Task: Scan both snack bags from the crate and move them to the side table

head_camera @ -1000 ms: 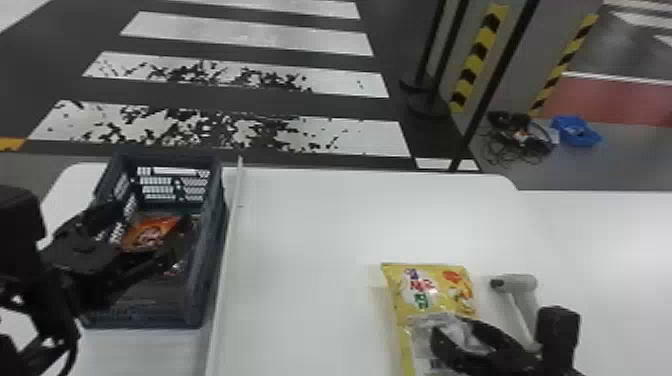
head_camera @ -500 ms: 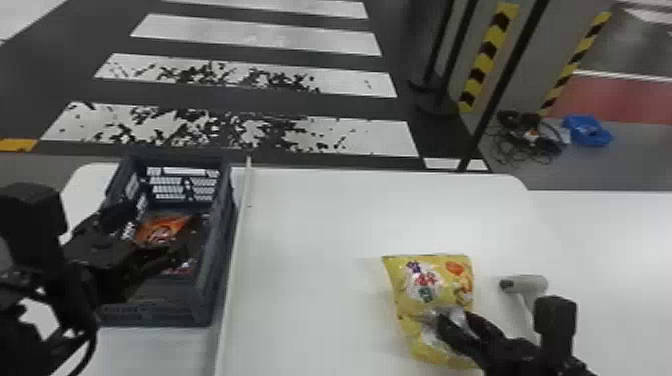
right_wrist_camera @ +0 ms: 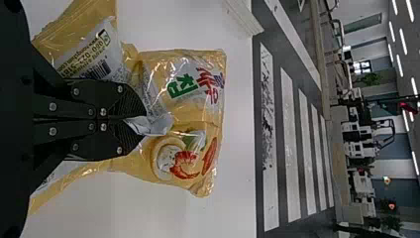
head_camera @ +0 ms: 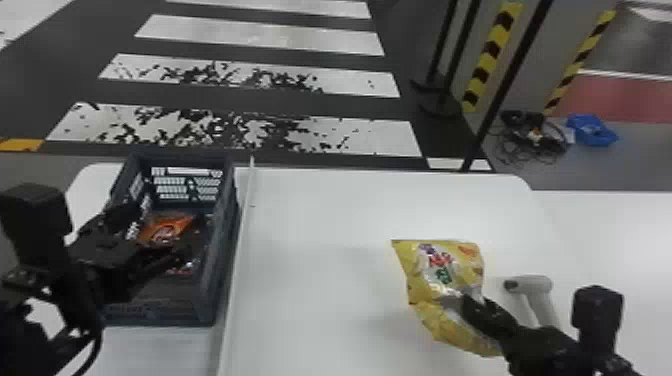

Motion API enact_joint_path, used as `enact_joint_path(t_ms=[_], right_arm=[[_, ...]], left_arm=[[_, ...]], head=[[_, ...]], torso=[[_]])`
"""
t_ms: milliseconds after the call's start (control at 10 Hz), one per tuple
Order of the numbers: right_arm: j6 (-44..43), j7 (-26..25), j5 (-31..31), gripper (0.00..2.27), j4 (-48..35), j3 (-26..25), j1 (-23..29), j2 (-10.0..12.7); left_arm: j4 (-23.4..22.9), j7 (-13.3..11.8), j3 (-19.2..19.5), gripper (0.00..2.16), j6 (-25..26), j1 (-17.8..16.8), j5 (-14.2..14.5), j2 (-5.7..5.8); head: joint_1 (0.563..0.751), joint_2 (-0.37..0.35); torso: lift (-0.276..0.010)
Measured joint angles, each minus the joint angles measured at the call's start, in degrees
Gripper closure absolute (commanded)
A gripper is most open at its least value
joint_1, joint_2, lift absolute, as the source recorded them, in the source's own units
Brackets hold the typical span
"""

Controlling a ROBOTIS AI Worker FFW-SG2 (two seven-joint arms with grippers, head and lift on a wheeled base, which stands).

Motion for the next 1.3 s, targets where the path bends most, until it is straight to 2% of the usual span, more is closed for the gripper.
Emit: enact_joint_path(t_ms=[300,400,600,800,1100,1300], right_arm=[[2.36,-1.20,-4.92,2.24,-6.54,-6.54,0.43,-1.95],[1.14,-2.87,-4.05,2.24,-5.26,-8.22,-1.47,-4.09],[-4.42,-6.70,-0.26,2.24,4.63,-8.04,-7.72,-9.05],[-6.97,-8.29,0.74,2.24,15.74,-8.75,-14.98,-12.28],[-6.69,-10.23,0.02,2.24,31.61,-9.89,-23.10,-18.12],[-2.97,-10.29,1.30,2.24,38.02,-9.37,-25.00,-21.68]], left_arm=[[0.08,-0.13,-0.94,0.03,-0.17,0.00,0.01,0.00],[0.10,-0.14,-1.23,0.03,-0.17,0.00,0.01,0.13],[0.30,-0.14,-1.45,0.03,-0.14,0.43,0.01,0.35],[0.79,-0.23,-1.58,0.03,-0.14,0.84,-0.28,-0.08],[1.38,-0.24,-2.02,0.03,-0.59,1.22,-1.06,-0.86],[1.41,-0.31,-2.01,0.03,-2.36,1.92,-1.17,-0.83]], head=[[0.695,-0.178],[0.695,-0.218],[0.695,-0.297],[0.695,-0.347],[0.695,-0.350],[0.695,-0.350]], torso=[[-0.095],[-0.095],[-0.095],[-0.095],[-0.095],[-0.095]])
